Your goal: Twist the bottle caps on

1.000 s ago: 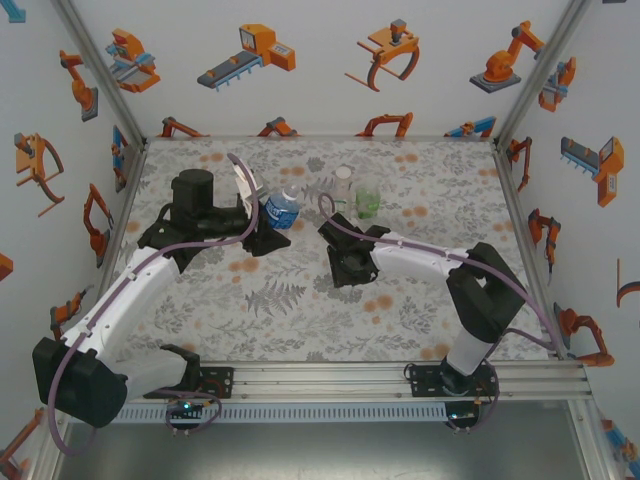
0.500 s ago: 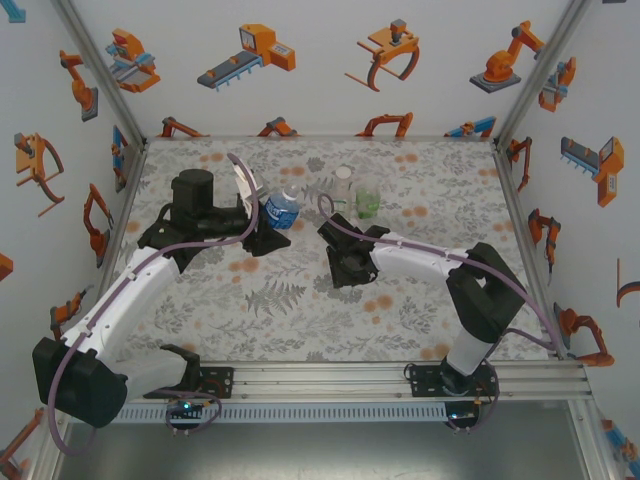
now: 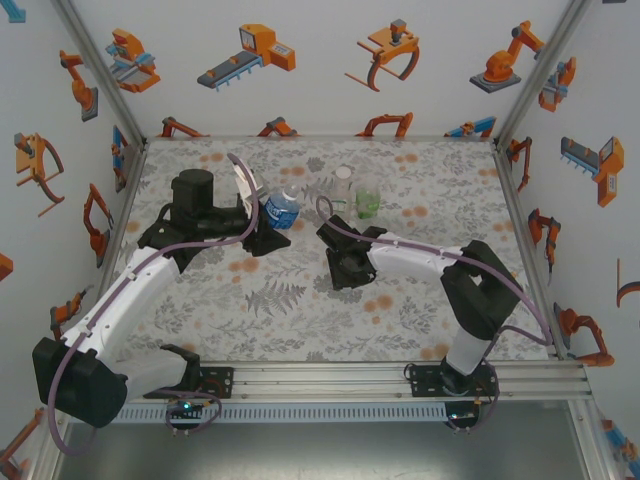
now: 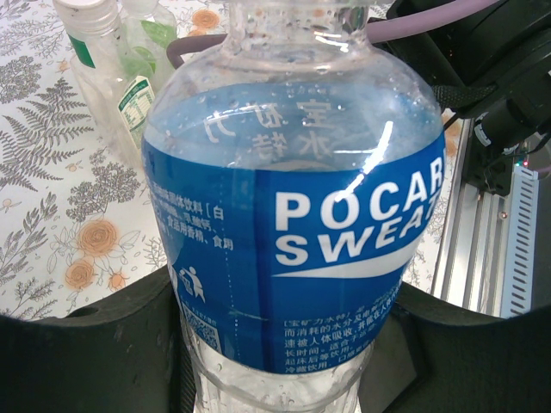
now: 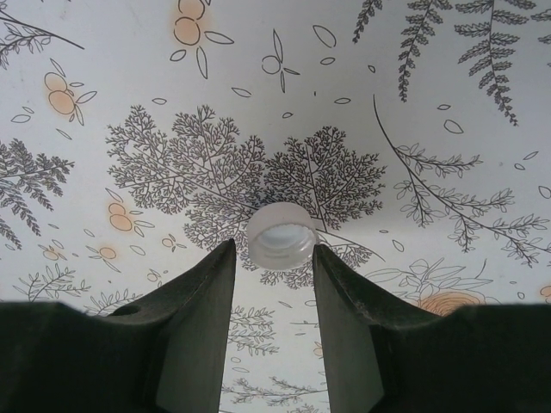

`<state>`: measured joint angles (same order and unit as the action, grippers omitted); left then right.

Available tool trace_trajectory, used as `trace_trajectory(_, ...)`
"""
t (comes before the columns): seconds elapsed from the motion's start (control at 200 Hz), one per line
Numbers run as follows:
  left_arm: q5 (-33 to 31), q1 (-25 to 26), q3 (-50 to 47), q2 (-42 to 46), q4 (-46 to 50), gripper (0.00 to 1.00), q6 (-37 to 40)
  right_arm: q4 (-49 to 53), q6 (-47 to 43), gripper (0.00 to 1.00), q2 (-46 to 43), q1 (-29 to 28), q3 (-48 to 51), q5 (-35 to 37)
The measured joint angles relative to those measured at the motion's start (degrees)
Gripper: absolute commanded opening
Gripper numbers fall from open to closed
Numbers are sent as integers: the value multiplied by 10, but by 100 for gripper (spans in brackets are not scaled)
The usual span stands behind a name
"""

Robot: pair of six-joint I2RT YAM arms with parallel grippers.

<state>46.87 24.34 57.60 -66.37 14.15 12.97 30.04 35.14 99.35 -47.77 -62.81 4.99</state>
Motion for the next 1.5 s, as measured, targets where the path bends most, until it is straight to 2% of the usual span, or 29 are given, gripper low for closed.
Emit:
trace_trajectory(0.396, 0, 0, 0, 0, 0, 0, 0, -17, 0, 39, 17, 0, 0, -7)
trace_trajectory(0.816, 0, 0, 0, 0, 0, 0, 0, -58, 8, 24, 17, 0, 16, -13)
trace_trajectory(1.056, 0, 0, 0, -2, 0, 0, 0, -157, 39, 24, -27, 33, 94, -83)
trace_trajectory(1.277, 0, 0, 0, -5, 0, 0, 0, -260, 84, 31, -70, 93, 182, -167)
trace_trajectory(1.502, 0, 0, 0, -7, 0, 0, 0, -269, 94, 42, -95, 123, 207, -179)
